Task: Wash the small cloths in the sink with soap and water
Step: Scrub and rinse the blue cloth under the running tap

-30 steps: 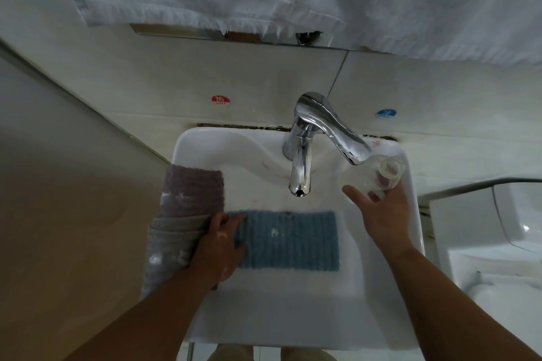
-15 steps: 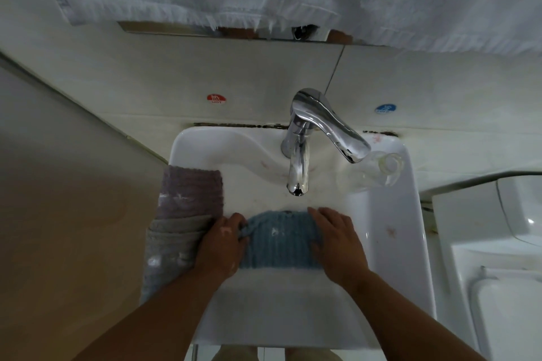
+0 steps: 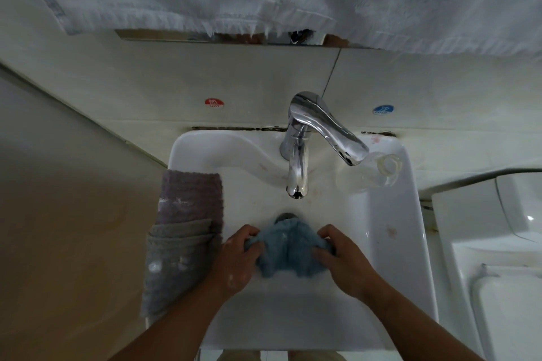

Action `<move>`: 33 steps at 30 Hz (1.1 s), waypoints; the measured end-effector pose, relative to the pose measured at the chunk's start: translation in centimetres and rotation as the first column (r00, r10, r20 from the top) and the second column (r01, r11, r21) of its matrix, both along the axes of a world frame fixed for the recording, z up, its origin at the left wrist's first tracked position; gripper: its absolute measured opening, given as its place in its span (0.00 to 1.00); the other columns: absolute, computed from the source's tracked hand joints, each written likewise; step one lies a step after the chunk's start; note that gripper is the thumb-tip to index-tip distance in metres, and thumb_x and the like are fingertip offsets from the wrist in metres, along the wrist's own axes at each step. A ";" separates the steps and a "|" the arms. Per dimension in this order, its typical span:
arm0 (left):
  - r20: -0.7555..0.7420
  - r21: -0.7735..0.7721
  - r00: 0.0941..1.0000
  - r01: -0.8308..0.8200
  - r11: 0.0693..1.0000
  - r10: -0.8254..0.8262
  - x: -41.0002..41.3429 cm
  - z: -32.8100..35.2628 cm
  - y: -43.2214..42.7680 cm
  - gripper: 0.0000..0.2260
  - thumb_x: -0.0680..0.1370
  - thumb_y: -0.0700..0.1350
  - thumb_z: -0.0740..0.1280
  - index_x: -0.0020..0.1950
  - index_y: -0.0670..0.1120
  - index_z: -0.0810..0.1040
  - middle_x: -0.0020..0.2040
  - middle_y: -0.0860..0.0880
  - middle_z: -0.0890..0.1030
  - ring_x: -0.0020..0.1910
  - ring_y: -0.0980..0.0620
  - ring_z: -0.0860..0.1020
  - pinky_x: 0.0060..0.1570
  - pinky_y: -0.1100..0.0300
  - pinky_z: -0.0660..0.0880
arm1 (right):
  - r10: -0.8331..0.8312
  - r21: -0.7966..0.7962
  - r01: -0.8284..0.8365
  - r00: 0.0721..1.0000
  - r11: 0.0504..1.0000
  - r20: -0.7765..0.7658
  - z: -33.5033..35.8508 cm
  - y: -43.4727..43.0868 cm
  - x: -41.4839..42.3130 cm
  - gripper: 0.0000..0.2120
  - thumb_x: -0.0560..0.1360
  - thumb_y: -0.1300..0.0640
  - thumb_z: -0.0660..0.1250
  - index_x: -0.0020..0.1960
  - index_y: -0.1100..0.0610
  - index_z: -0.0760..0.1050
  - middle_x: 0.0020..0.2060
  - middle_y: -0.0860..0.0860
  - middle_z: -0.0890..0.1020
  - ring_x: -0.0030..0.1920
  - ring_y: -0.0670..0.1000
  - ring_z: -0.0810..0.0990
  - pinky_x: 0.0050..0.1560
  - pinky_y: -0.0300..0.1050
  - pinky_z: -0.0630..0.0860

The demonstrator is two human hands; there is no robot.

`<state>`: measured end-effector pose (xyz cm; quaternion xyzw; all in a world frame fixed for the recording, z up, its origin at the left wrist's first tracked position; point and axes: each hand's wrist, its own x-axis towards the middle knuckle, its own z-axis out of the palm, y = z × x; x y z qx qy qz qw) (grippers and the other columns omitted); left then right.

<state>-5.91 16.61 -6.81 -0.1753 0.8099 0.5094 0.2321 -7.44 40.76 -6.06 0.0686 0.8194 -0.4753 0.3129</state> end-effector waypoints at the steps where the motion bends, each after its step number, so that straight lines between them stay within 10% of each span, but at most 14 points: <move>1: -0.004 0.041 1.000 -0.019 0.999 0.020 0.1 0.1 0.4 0.04 0.78 0.41 0.67 0.47 0.50 0.79 0.40 0.52 0.82 0.38 0.56 0.78 0.37 0.67 0.73 | -0.051 -0.057 0.051 0.999 0.997 0.003 0.3 -0.4 0.2 0.03 0.80 0.58 0.67 0.49 0.51 0.75 0.40 0.49 0.81 0.40 0.50 0.79 0.42 0.42 0.79; 7: 0.068 0.272 0.978 -0.209 0.939 0.198 0.8 1.2 3.6 0.09 0.80 0.60 0.65 0.51 0.57 0.79 0.47 0.53 0.83 0.49 0.49 0.82 0.50 0.48 0.81 | -0.392 -0.279 0.403 0.915 0.871 0.097 2.3 -5.0 1.6 0.05 0.81 0.55 0.67 0.54 0.50 0.81 0.46 0.48 0.84 0.48 0.52 0.83 0.50 0.53 0.83; 21: -0.142 0.173 0.955 -0.237 0.956 0.262 -0.2 4.7 6.4 0.13 0.80 0.59 0.60 0.64 0.59 0.70 0.52 0.61 0.78 0.49 0.63 0.80 0.44 0.68 0.79 | -0.488 -0.175 0.461 0.856 0.870 -0.173 3.6 -7.5 -0.2 0.06 0.82 0.52 0.65 0.55 0.41 0.75 0.47 0.40 0.82 0.48 0.41 0.82 0.53 0.45 0.83; 27: -0.081 0.251 0.909 -0.379 0.891 0.410 0.0 4.0 6.2 0.03 0.83 0.45 0.64 0.51 0.51 0.77 0.42 0.51 0.82 0.43 0.53 0.82 0.41 0.62 0.80 | -0.342 -0.150 0.307 0.842 0.940 -0.416 5.1 -9.7 1.7 0.03 0.79 0.51 0.68 0.51 0.43 0.77 0.46 0.40 0.81 0.48 0.42 0.81 0.50 0.34 0.76; 33: -0.149 0.184 0.957 -0.222 0.958 0.250 -0.1 5.5 6.8 0.06 0.85 0.51 0.58 0.52 0.55 0.74 0.45 0.56 0.81 0.44 0.59 0.80 0.44 0.62 0.78 | -0.476 -0.134 0.458 0.861 0.879 -0.180 4.4 -8.3 -0.1 0.06 0.82 0.54 0.65 0.47 0.46 0.77 0.40 0.41 0.84 0.41 0.42 0.83 0.42 0.40 0.77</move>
